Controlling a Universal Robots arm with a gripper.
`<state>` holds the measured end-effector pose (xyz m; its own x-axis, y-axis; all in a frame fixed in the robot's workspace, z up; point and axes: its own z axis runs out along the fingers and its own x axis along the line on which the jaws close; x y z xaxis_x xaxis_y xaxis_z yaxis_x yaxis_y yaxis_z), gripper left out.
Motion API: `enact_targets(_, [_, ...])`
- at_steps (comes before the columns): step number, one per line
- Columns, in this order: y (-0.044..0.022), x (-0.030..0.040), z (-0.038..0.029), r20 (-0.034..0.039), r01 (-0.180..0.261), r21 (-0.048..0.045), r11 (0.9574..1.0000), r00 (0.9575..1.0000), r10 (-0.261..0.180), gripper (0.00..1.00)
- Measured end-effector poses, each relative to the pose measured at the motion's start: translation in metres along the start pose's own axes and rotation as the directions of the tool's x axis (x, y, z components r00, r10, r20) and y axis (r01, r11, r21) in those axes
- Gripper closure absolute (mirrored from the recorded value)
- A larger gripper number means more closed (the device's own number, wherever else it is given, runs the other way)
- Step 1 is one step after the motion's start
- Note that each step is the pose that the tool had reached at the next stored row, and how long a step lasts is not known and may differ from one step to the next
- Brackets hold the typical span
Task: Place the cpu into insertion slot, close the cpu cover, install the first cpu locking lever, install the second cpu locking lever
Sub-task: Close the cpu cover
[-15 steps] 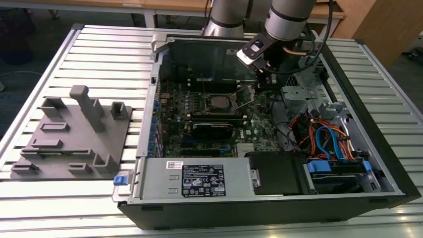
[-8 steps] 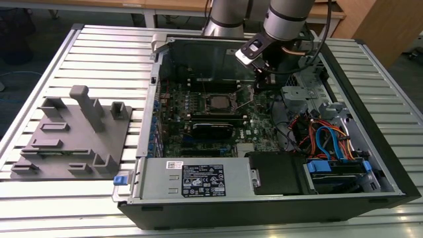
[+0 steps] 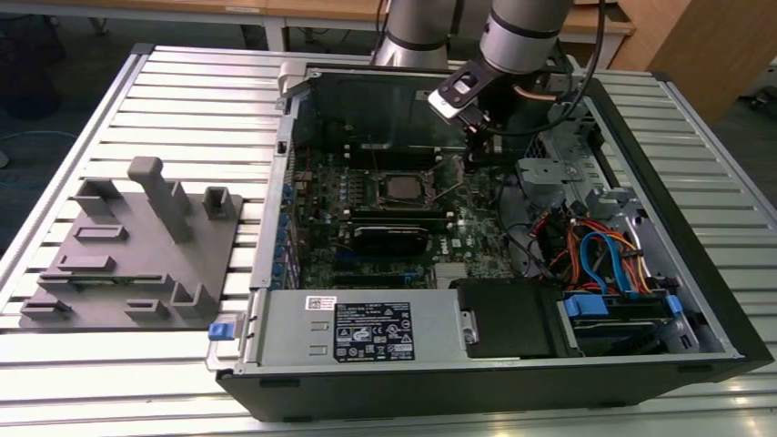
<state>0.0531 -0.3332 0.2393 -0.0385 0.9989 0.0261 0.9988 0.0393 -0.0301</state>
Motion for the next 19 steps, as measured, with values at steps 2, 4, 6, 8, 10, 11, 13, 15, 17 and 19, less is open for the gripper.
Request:
enact_targets(2, [-0.0012,0.0001,0.0000,0.0000,0.000,0.0000,1.0000,1.0000,0.000,0.90])
enact_targets(4, [-0.0025,0.0001,0.0002,-0.0004,0.000,0.0008,1.0000,1.0000,0.000,0.90])
enact_targets(6, [-0.0036,0.0002,0.0003,-0.0006,0.000,-0.0001,1.0000,1.0000,0.000,0.90])
enact_targets(8, [-0.0046,0.0002,0.0002,-0.0001,0.000,0.0000,1.0000,1.0000,0.000,0.90])
enact_targets(10, [-0.0056,0.0002,0.0002,-0.0001,0.000,0.0001,1.0000,1.0000,0.000,0.90])
enact_targets(11, [-0.0060,0.0002,0.0002,-0.0001,0.000,0.0001,1.0000,1.0000,0.000,0.90])
enact_targets(13, [-0.0068,0.0003,0.0001,-0.0001,0.000,0.0001,1.0000,1.0000,0.000,0.90])
enact_targets(15, [-0.0071,0.0003,-0.0008,0.0001,0.000,0.0002,1.0000,1.0000,0.000,0.90])
enact_targets(17, [-0.0076,0.0004,-0.0022,-0.0001,0.000,0.0001,1.0000,1.0000,0.000,0.90])
enact_targets(19, [-0.0083,0.0004,-0.0038,-0.0001,0.000,0.0001,1.0000,1.0000,0.000,0.90])
